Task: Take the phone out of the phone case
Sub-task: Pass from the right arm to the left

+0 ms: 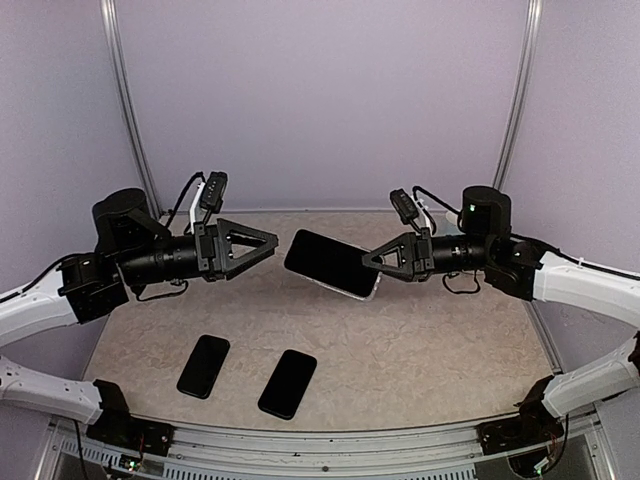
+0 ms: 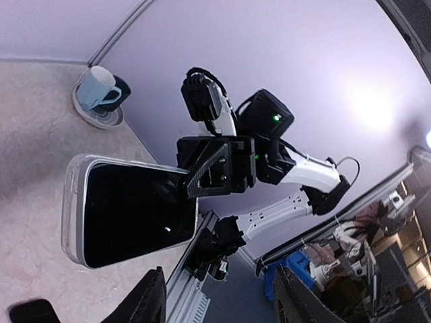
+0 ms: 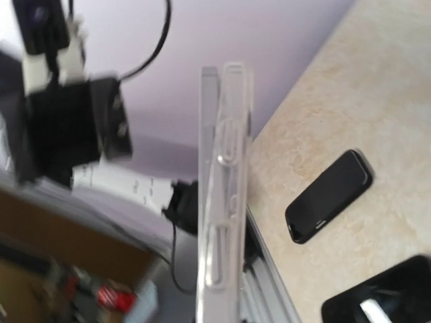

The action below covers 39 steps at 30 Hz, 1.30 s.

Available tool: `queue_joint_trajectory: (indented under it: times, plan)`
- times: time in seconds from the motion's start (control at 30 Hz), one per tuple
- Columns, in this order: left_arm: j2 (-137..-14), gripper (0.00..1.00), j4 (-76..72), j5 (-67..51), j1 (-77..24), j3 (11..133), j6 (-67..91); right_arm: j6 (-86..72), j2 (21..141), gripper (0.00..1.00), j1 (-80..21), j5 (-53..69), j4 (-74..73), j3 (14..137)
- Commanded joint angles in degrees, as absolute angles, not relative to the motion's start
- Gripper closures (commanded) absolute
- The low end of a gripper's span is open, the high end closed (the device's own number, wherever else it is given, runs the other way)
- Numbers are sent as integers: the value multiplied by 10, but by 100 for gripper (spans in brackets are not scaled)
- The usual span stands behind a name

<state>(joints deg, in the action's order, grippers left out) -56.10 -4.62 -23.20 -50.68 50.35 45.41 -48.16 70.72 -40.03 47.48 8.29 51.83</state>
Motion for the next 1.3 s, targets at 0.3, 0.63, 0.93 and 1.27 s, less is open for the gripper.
queue_joint_trajectory:
  times: [0.3, 0.63, 0.93, 1.27]
  plan:
    - [-619, 45, -2, -159, -518, 568, 664, -722, 669, 100, -395, 421, 158, 489]
    - [-613, 45, 20, -177, -510, 555, 686, -744, 670, 100, -395, 476, 192, 501]
    - [-606, 45, -17, -170, -510, 517, 725, -761, 673, 100, -396, 496, 239, 497]
    - [-624, 47, -56, -188, -512, 521, 725, -758, 677, 100, -397, 500, 245, 497]
